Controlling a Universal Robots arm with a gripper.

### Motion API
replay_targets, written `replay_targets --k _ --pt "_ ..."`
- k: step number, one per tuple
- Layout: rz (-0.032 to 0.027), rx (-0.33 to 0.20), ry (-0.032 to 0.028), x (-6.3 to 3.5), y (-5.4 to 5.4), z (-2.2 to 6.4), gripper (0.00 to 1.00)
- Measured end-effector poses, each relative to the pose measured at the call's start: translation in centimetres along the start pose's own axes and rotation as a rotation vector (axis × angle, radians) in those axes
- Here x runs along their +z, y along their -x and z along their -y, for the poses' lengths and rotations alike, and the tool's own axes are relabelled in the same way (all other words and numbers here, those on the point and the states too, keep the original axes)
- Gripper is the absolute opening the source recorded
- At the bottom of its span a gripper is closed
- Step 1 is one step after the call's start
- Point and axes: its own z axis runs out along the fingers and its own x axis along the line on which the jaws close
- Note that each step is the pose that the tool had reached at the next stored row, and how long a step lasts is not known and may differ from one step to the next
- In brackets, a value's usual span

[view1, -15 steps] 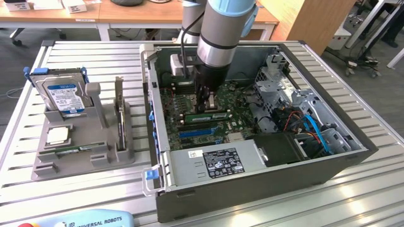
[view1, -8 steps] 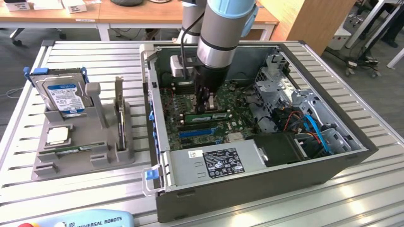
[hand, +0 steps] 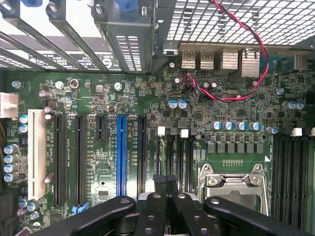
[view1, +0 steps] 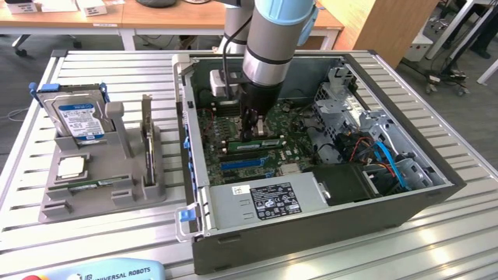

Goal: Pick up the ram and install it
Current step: 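Press down the ram until it locks into place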

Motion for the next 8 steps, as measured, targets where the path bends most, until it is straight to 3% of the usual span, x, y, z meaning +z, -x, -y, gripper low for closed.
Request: replay_targets --k 8 --pt "0.0002 0.000 -0.0001 0.16 0.00 0.01 0.10"
